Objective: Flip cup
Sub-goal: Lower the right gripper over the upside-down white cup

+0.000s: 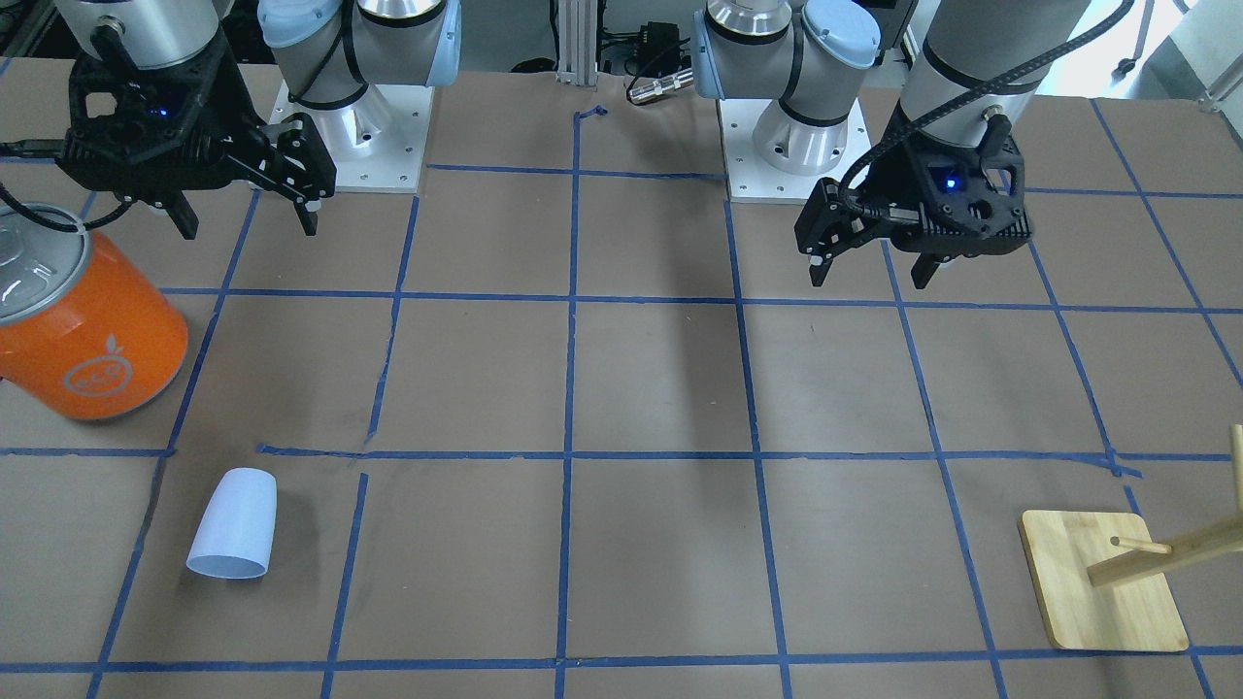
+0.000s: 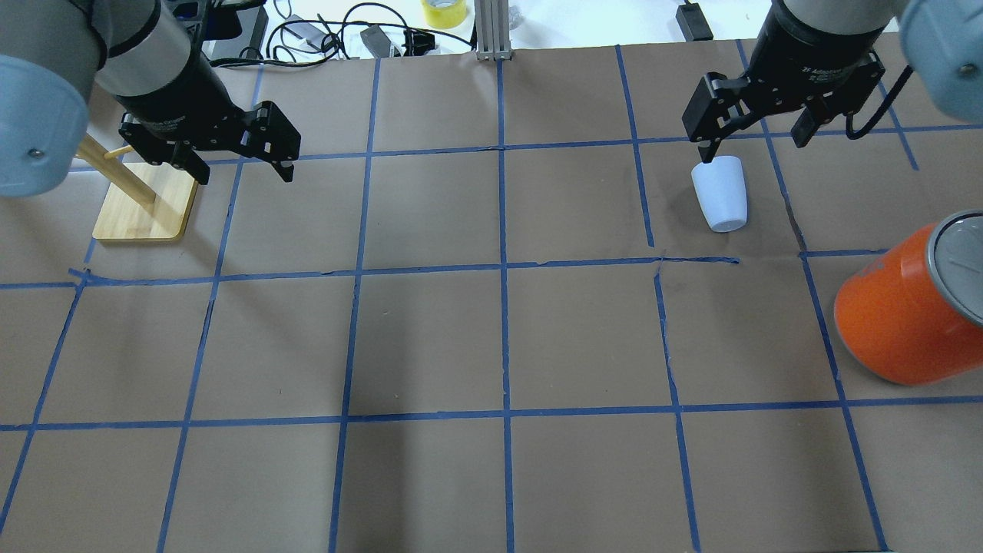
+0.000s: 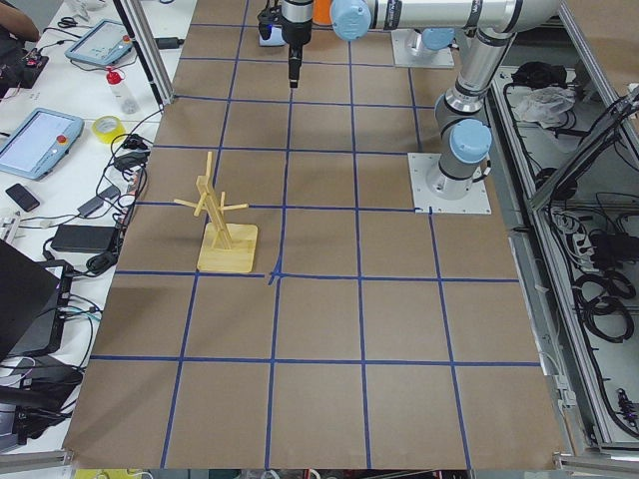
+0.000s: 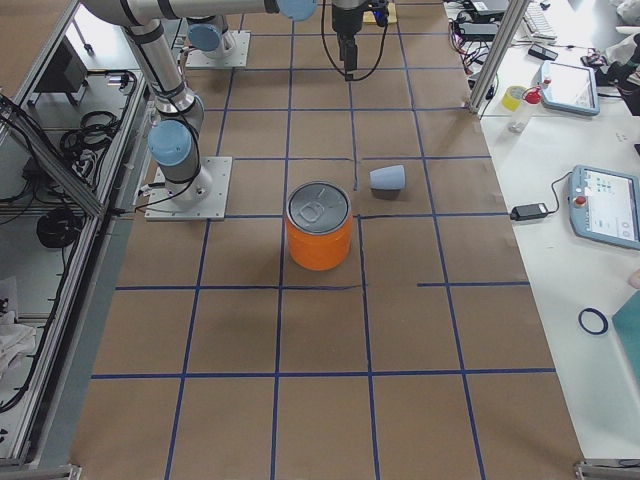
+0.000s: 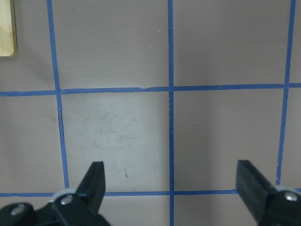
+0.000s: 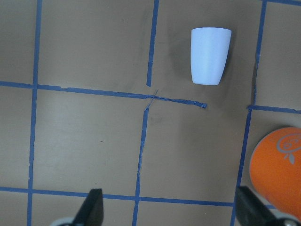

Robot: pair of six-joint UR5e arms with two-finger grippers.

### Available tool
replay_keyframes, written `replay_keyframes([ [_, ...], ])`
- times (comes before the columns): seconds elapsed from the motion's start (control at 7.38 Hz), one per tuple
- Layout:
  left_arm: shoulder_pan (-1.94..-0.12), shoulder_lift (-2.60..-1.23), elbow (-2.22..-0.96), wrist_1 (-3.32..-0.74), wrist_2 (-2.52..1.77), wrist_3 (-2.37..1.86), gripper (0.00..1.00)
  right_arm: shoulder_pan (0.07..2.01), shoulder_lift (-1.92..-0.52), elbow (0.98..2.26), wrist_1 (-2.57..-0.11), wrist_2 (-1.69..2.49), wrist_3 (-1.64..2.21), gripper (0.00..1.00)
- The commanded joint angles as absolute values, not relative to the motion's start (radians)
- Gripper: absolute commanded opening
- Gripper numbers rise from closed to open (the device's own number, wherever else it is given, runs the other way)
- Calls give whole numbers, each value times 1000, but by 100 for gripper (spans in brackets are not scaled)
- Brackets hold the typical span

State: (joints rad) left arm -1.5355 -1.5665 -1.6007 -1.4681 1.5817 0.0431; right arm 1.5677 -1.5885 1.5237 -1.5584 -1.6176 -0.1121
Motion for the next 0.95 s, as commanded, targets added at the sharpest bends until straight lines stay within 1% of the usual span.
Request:
replay_keyframes([
  [0.0,-1536,-1565,-1600,-1468,1583,43,100,1566,-1588,1528,-1560,-1621,-112,100],
  [0.81,-1536,-1565,-1600,-1468,1583,48,100,1510,-1569,1523,-1566,-1597,-118,100],
])
